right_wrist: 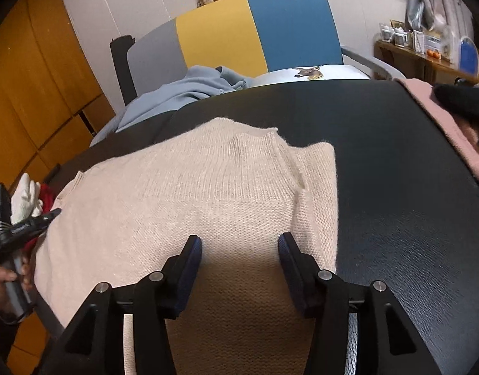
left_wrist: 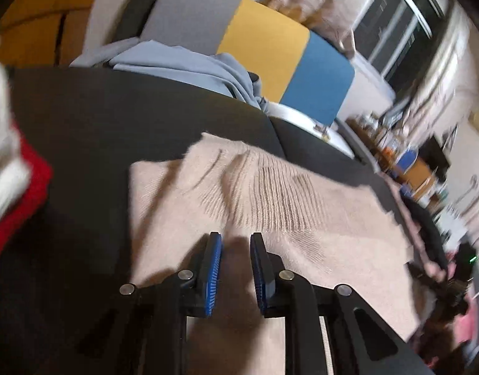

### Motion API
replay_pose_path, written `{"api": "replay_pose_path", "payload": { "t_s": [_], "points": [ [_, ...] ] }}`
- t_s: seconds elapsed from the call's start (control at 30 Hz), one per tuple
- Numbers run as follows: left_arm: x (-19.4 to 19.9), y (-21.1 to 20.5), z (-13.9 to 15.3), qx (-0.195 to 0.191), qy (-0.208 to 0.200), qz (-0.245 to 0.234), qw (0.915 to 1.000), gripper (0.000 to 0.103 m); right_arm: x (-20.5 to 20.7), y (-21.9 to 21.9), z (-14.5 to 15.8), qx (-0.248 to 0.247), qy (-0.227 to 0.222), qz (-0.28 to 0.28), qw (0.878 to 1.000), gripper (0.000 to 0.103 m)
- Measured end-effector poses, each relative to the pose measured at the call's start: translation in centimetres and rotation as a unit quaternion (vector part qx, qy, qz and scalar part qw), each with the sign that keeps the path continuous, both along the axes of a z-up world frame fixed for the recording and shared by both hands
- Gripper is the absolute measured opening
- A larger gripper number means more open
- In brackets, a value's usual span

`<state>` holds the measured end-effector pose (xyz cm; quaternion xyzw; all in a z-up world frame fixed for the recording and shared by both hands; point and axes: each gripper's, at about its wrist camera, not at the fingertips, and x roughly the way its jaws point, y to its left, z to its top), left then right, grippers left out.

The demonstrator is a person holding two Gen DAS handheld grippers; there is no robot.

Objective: Fold clothes

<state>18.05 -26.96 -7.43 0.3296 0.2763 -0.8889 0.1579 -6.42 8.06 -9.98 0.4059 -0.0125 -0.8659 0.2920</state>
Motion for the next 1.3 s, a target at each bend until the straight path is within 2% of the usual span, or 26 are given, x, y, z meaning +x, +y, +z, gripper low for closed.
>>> {"api": "replay_pose_path", "payload": {
  "t_s": [0.07, 0.17, 0.27, 0.33, 0.5, 0.6, 0.67, 0.73, 0.8, 0.87, 0.9, 0.97, 1.0, 1.03, 1.1, 1.17, 1.23, 1.3],
  "points": [
    [1.6, -0.4, 0.4, 0.013, 0.008, 0.015, 0.9998, 0.023, 0.2, 0.0, 0.4, 0.006, 0.005, -0.006, 1.0, 0.054],
    [3.3, -1.0, 0.6, 0.017, 0.0, 0.023, 0.9996, 0.027, 0.8, -0.4, 1.7, 0.008, 0.028, -0.007, 1.0, 0.063],
    [4.0, -1.7, 0.7, 0.015, -0.008, 0.021, 0.9996, 0.031, 1.8, -1.5, 3.2, 0.008, 0.06, 0.015, 0.998, 0.067],
    [3.7, -2.1, 0.7, 0.014, -0.016, 0.018, 0.9996, 0.031, 1.9, -2.6, 3.7, 0.011, 0.065, 0.035, 0.997, 0.069],
    [1.2, -2.5, 0.4, -0.007, -0.044, -0.007, 0.999, 0.033, 1.3, -4.4, 3.9, 0.016, 0.059, 0.068, 0.996, 0.07],
    [-0.3, -3.0, -0.4, -0.003, -0.059, -0.016, 0.9981, 0.04, 0.3, -4.4, 2.7, 0.021, 0.041, 0.065, 0.997, 0.072],
    [-0.9, -3.3, -0.8, 0.003, -0.064, -0.016, 0.9978, 0.041, -0.4, -4.0, 1.6, 0.021, 0.026, 0.056, 0.998, 0.072],
    [-0.6, -3.2, -0.4, -0.009, -0.059, -0.009, 0.9982, 0.041, -0.4, -3.1, 1.1, 0.007, 0.022, 0.047, 0.999, 0.072],
    [-0.2, -2.2, 0.2, -0.055, -0.065, -0.003, 0.9964, 0.041, 0.0, -2.6, 1.0, 0.002, 0.023, 0.039, 0.999, 0.072],
    [0.2, -0.6, 0.8, -0.111, -0.085, -0.001, 0.9902, 0.041, 0.4, -2.1, 0.9, -0.001, 0.024, 0.032, 0.999, 0.072],
    [0.3, 0.3, 1.1, -0.135, -0.092, -0.001, 0.9865, 0.041, 0.5, -1.8, 0.8, -0.002, 0.024, 0.028, 0.999, 0.076],
    [0.8, 2.2, 1.8, -0.157, -0.091, -0.003, 0.9834, 0.041, 1.1, -1.4, 0.9, -0.007, 0.024, 0.023, 0.999, 0.082],
    [1.1, 3.0, 2.1, -0.163, -0.09, -0.002, 0.9825, 0.041, 1.4, -1.3, 1.0, -0.009, 0.024, 0.021, 0.999, 0.082],
    [1.5, 3.7, 2.4, -0.153, -0.082, -0.002, 0.9849, 0.041, 1.8, -1.1, 1.1, -0.012, 0.024, 0.019, 0.999, 0.082],
    [2.3, 4.9, 2.8, -0.119, -0.061, -0.002, 0.9909, 0.041, 2.4, -0.7, 1.3, -0.023, 0.02, 0.017, 0.999, 0.085],
    [2.9, 6.2, 2.9, -0.091, -0.042, -0.023, 0.9947, 0.041, 3.0, 0.0, 2.0, -0.058, 0.006, 0.027, 0.998, 0.085],
    [3.0, 7.9, 2.7, -0.105, -0.044, -0.048, 0.9924, 0.041, 3.7, 0.6, 2.5, -0.087, -0.008, 0.044, 0.995, 0.087],
    [2.8, 8.8, 2.2, -0.121, -0.054, -0.061, 0.9893, 0.042, 4.6, 0.9, 2.8, -0.088, -0.011, 0.057, 0.994, 0.087]
  ]
}}
